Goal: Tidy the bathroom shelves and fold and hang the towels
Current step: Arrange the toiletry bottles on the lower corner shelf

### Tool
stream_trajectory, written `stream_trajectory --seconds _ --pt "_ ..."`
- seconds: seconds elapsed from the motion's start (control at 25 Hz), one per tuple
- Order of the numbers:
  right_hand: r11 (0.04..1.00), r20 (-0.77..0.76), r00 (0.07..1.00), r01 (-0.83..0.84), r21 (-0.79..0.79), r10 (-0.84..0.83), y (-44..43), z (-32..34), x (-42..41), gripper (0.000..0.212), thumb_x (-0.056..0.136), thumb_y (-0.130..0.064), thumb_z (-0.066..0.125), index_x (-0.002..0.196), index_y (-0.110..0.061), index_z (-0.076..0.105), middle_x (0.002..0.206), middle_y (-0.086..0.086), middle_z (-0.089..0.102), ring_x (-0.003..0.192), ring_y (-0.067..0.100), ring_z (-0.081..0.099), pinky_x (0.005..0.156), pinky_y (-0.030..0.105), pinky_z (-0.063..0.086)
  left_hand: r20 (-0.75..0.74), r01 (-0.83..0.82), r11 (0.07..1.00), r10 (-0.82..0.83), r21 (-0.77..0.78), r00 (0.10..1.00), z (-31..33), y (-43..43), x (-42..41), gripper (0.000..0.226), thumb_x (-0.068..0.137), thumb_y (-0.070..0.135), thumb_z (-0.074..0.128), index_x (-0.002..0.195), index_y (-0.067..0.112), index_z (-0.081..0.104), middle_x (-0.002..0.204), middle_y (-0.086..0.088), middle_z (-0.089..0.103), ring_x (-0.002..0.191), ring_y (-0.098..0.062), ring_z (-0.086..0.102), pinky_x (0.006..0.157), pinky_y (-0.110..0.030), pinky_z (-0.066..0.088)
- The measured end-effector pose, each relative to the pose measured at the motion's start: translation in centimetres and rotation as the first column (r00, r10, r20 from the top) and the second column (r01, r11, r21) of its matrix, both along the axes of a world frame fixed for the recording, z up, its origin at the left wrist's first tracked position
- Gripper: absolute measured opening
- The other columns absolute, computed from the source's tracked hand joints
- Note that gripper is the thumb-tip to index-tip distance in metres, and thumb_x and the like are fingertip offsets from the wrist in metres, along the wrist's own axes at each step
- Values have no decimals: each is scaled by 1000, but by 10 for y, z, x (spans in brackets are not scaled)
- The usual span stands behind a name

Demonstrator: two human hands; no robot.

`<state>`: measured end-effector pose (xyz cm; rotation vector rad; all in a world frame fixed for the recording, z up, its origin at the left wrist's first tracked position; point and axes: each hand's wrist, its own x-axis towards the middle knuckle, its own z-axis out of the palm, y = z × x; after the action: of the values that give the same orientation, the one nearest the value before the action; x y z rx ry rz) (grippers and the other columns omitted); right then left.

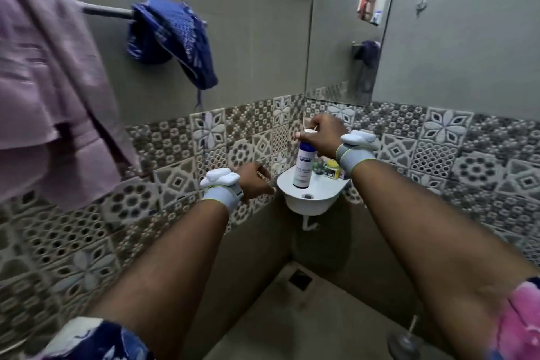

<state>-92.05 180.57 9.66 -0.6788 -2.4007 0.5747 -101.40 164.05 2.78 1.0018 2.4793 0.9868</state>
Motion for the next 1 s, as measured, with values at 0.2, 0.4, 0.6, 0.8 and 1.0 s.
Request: stream_trajectory --seconds 0.2,0.4,0.6,0.8,1.0 --pt "979 -73 976 205 21 -203 123 -4 -81 31 81 -28 71 90 1 65 92 20 67 88 35 62 73 40 49 -47 112 991 -115 -67 992 -8 121 -111 39 78 23 77 113 12 62 113 -10 67 92 -27 64 65 -29 51" --pt "954 52 956 282 101 -288 216 -23 -149 31 80 -28 71 92 2 68 94 20 70 89 32 64 69 33 46 -111 115 982 -133 -148 985 -23 210 -202 36 80 21 75 113 7 67 114 -13 67 102 -29 63 69 -24 40" --pt "960 183 942 276 50 -281 319 -72 -224 33 78 -27 72 89 5 70 89 23 70 87 33 66 68 35 52 -82 175 958 -198 -226 977 -63 306 -275 32 77 23 78 105 10 68 102 -10 69 89 -25 63 72 -25 44" --pt "988 351 924 156 23 -154 403 -122 -315 16 76 -18 69 70 -4 65 63 10 44 60 15 40 54 24 33 -44 156 958 -171 -243 984 -101 386 -335 25 76 23 78 98 16 69 101 -9 71 76 -21 61 54 -20 45" --pt "996 516 856 68 -65 -25 505 -197 -427 34 79 -40 62 60 -26 37 62 4 31 72 21 34 70 33 35 70 163 908 -148 -386 987 -135 482 -393 29 80 23 77 103 8 67 65 -1 60 43 -4 51 38 -18 39"
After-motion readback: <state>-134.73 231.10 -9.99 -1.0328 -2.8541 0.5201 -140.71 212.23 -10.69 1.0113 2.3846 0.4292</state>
